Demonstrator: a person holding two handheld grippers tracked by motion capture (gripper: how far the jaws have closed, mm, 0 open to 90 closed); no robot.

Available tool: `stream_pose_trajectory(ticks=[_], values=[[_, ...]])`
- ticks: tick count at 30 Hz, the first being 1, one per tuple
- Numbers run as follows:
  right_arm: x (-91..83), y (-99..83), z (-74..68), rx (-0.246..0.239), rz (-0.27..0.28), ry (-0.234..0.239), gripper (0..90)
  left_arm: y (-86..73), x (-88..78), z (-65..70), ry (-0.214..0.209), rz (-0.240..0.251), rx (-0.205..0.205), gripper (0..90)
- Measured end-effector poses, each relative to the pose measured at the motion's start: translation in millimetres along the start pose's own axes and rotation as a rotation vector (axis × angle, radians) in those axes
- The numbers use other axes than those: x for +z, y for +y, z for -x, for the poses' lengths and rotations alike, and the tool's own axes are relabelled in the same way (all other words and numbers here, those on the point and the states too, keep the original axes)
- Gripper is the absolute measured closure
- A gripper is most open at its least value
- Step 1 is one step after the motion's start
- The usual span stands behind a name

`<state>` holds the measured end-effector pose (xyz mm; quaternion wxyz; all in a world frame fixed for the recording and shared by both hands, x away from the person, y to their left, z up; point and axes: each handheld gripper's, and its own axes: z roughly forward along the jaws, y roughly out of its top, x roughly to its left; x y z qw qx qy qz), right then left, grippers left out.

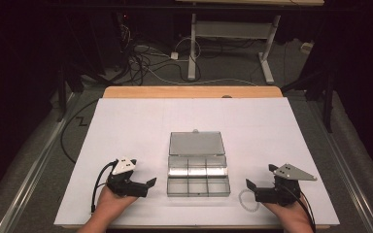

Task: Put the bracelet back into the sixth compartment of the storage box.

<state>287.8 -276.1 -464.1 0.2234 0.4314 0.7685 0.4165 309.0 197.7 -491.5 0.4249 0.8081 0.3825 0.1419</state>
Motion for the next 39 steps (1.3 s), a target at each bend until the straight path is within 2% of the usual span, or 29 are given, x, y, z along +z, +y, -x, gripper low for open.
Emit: stream_pose_trajectory(ticks=[3,7,10,14,20,24,27,32,39], values=[[-3.4,-5.8,0.6,-0.003,-0.008,-0.001,9.0,-1.3,-2.3,-0.1,0.011,0.028,-0.011,0.0],[-4.3,-13.0,-1.2,-0.007,-0.025,0.012,18.6,-0.3,-0.9,-1.6,0.000,0.014,-0.019,0.0],[-7.5,-17.6,-3.6,-0.023,-0.065,0.021,28.8,-0.3,-1.0,-0.4,-0.001,0.013,-0.005,0.0],[-12.4,-18.8,-2.3,-0.013,-0.061,0.045,46.7,-0.1,-0.7,-1.5,-0.006,0.012,-0.015,0.0],[-9.4,-23.9,-5.1,-0.023,-0.113,0.088,67.2,0.3,0.0,-1.9,-0.011,0.007,-0.022,0.0],[-5.0,-25.2,-7.6,-0.026,-0.140,0.102,73.6,0.3,-0.5,-2.3,-0.015,0.007,-0.018,0.0],[-4.4,-25.1,-9.2,-0.060,-0.141,0.100,76.6,0.3,-0.4,-1.9,-0.012,0.006,-0.015,0.0],[-3.1,-25.2,-11.6,-0.076,-0.141,0.092,78.8,0.2,-0.2,-2.2,-0.015,0.009,-0.024,0.0],[-0.8,-25.7,-16.8,-0.139,-0.143,0.075,80.7,0.8,0.8,-2.3,-0.017,-0.003,-0.017,0.0]])
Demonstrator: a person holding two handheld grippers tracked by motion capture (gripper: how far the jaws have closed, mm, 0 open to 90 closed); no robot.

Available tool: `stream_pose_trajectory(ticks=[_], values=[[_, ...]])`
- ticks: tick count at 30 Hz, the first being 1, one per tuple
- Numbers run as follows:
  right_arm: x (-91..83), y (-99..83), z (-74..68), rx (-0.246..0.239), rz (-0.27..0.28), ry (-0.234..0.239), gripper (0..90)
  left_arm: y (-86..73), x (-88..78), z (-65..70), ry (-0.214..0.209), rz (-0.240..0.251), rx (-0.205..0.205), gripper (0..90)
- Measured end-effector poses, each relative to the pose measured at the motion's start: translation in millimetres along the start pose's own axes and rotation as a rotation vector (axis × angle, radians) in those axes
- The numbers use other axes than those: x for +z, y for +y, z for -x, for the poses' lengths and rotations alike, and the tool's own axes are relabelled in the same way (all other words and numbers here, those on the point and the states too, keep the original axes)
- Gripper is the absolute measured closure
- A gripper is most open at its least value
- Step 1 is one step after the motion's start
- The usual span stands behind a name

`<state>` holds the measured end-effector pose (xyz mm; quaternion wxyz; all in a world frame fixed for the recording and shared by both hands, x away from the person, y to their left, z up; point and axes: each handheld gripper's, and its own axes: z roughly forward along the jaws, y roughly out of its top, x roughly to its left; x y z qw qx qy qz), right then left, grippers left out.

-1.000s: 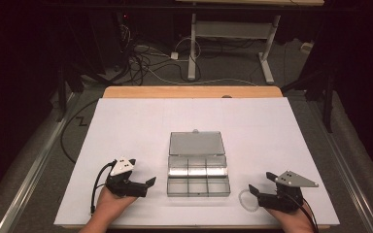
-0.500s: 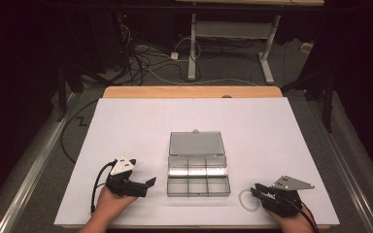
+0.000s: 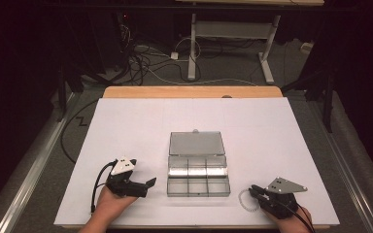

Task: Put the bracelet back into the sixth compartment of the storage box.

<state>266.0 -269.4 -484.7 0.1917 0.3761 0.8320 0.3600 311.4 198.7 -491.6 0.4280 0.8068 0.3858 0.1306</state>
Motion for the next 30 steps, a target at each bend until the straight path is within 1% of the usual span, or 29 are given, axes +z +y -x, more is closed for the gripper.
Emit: stream_pose_trajectory(ticks=[4,7,10,14,17,26,30], values=[[0.8,0.7,2.4,-0.008,-0.006,0.017,81.8,0.0,0.2,0.0,0.000,-0.001,-0.002,0.0],[1.2,1.0,3.2,-0.003,-0.009,0.024,83.3,-0.1,-0.2,0.6,0.003,0.001,0.003,0.0],[1.8,1.3,6.3,0.006,-0.010,0.043,84.9,0.0,0.1,0.8,0.002,-0.002,0.005,0.0],[2.1,1.7,6.7,0.004,-0.010,0.045,86.6,0.3,0.7,-0.3,-0.004,-0.003,-0.008,0.0],[1.9,1.7,8.6,0.025,-0.010,0.059,87.0,0.2,0.3,-0.1,-0.004,-0.004,-0.001,0.0],[0.3,2.4,10.4,0.044,-0.001,0.062,87.1,0.2,0.2,-0.2,-0.008,-0.003,-0.001,0.0],[-3.2,3.9,12.3,0.056,0.018,0.067,87.2,0.1,0.2,-0.1,-0.008,-0.003,0.000,0.0]])
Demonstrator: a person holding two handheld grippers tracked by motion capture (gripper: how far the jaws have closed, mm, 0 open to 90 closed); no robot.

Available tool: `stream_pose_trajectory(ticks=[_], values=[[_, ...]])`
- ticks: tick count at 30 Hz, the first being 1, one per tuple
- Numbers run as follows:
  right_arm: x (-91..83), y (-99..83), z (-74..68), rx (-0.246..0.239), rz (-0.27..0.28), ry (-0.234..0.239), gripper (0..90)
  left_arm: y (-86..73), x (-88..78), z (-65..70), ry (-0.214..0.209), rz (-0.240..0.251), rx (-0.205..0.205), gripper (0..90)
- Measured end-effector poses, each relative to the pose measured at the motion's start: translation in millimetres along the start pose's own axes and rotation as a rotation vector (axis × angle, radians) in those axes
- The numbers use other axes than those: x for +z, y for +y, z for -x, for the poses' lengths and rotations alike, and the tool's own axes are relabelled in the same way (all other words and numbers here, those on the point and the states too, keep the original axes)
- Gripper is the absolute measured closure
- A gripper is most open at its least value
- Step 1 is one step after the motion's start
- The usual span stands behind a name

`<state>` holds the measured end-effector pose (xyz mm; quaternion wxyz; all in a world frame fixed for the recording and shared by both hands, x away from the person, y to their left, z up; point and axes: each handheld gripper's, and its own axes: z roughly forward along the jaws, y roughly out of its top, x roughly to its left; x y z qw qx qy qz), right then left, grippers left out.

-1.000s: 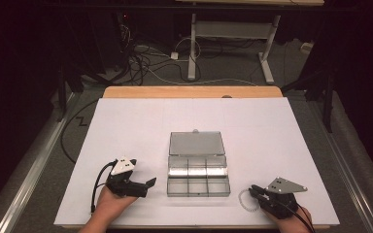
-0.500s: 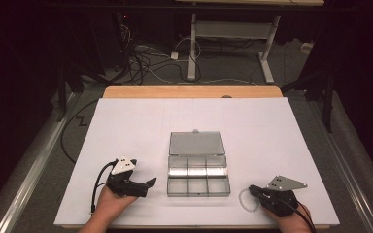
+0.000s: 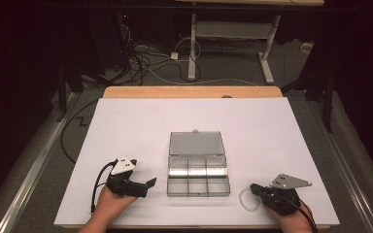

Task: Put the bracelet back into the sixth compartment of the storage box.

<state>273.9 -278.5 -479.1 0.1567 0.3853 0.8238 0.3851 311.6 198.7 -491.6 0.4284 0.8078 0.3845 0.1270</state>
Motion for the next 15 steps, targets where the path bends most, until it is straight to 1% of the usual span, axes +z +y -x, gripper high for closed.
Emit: stream_pose_trajectory(ticks=[7,12,14,15], values=[[-8.6,3.4,2.3,0.038,0.055,0.004,87.1,0.1,0.2,0.2,0.001,-0.001,0.002,0.0],[-12.3,7.7,-0.3,0.037,0.084,0.008,87.1,0.1,0.2,0.1,0.001,-0.002,0.001,0.0],[-13.5,9.4,-1.7,0.045,0.092,0.010,87.2,0.1,0.3,0.1,0.001,-0.002,0.002,0.0],[-14.1,10.6,-2.1,0.037,0.099,0.011,87.1,0.1,0.3,0.1,0.001,-0.002,0.001,0.0]])
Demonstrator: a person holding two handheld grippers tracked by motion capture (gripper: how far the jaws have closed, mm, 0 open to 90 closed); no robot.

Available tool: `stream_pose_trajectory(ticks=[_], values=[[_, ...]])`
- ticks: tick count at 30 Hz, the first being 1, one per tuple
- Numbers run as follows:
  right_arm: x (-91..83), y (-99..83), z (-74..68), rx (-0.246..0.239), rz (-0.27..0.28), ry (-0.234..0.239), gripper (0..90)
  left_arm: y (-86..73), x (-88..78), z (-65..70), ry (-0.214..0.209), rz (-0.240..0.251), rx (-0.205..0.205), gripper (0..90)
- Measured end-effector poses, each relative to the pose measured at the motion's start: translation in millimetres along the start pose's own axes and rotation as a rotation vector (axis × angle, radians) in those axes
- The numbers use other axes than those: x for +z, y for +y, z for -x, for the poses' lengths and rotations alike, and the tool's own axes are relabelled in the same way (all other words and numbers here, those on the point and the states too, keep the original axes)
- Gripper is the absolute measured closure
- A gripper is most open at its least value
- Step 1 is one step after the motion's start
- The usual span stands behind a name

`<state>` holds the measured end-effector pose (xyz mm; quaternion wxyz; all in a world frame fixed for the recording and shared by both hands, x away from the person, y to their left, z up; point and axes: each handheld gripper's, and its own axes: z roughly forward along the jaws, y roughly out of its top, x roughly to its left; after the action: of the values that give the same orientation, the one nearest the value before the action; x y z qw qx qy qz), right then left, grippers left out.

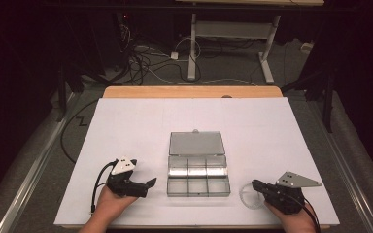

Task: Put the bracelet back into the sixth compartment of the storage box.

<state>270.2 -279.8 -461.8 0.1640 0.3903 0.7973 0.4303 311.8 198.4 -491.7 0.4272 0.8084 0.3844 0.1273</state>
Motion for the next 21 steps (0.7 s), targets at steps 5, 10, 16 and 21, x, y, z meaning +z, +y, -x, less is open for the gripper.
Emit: stream_pose_trajectory(ticks=[5,10,16,21], values=[[-2.9,4.2,-2.5,0.003,0.017,0.003,87.1,0.0,0.0,0.0,-0.001,-0.001,0.002,0.0],[-4.6,7.8,-4.4,0.001,0.035,0.003,87.1,0.0,0.1,0.0,0.000,-0.001,0.001,0.0],[-5.0,11.2,-7.2,0.001,0.051,0.004,87.1,0.0,0.1,0.0,-0.001,-0.001,0.001,0.0],[-4.9,13.8,-8.4,0.002,0.061,0.002,87.1,0.0,0.0,0.0,0.000,0.000,0.002,0.0]])
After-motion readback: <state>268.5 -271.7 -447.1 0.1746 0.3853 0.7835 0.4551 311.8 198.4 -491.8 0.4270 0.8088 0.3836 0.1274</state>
